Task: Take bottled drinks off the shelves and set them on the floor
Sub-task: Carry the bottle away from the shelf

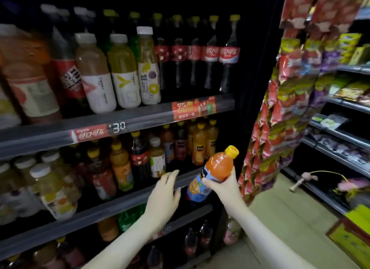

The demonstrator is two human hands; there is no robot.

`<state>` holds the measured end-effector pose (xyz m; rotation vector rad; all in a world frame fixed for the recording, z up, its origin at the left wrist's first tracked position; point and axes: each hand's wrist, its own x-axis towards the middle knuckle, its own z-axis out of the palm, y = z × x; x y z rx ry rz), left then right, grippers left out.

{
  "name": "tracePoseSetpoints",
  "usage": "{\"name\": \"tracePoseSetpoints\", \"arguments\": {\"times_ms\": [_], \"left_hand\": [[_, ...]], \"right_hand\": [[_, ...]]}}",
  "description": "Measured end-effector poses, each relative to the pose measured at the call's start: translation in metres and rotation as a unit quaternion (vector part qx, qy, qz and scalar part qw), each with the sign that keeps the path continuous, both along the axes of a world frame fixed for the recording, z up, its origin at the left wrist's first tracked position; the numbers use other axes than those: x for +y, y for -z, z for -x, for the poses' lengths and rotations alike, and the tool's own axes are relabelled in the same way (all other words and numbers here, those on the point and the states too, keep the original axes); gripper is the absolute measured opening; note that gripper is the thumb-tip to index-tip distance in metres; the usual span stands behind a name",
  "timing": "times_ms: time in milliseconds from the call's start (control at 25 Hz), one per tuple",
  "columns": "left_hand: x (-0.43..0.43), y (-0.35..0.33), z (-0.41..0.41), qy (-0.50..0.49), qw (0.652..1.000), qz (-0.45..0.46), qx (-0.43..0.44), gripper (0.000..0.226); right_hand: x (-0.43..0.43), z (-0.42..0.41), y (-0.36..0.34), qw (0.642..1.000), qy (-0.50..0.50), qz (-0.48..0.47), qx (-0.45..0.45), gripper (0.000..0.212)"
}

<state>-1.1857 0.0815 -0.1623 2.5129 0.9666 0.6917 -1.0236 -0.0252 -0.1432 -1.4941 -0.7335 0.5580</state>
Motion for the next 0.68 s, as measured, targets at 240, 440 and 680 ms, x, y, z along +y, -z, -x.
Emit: {"name": "tracePoseSetpoints", "arguments": {"times_ms": [240,440,680], "left_hand": [[0.076,-0.006,-0.043,-0.164,0.95,-0.253,0.084,0.071],[0.1,-0.001,-0.054,-0.206,0.933,-0.222,0.197,0.09],[0.111,-0.007,-0.073,-0.229,0.929,-0.222,0.188,0.081]], "right_hand": [[0.062,-0.048,0.007,0.996,-0.062,0.034,-0.059,0.082],[0.119,-0.062,0.024,0.981,-0.165,0.056,-0.087,0.081],[0.174,-0.067,0.038,0.97,-0.218,0.075,-0.074,0.076]]}}
